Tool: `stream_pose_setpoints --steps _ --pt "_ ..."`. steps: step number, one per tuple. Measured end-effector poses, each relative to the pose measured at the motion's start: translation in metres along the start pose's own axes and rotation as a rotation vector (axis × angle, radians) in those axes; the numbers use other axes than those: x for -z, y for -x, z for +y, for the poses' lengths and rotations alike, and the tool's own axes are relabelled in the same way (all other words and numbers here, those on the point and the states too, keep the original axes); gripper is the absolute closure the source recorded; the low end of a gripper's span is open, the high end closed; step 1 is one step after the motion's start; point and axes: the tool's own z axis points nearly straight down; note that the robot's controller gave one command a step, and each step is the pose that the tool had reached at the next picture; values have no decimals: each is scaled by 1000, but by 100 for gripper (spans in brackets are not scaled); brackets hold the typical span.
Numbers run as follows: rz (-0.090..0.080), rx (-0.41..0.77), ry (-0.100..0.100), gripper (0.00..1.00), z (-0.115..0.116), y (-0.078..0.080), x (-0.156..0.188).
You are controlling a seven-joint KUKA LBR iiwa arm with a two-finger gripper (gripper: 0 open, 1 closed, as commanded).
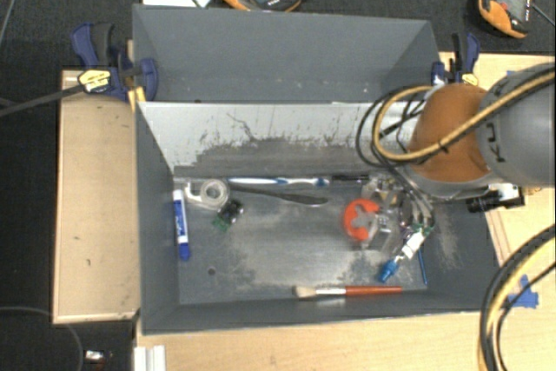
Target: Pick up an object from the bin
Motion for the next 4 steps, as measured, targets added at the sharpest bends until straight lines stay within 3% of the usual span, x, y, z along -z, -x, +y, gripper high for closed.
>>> stream_pose_setpoints --steps 1,2,3,4 --pt "11 -145 -2 100 5 -6 4" --pt "11 -145 -2 100 5 -6 4" --pt "19 -143 -3 100 4 -8 25" --pt "11 -142 -1 100 4 -5 57"
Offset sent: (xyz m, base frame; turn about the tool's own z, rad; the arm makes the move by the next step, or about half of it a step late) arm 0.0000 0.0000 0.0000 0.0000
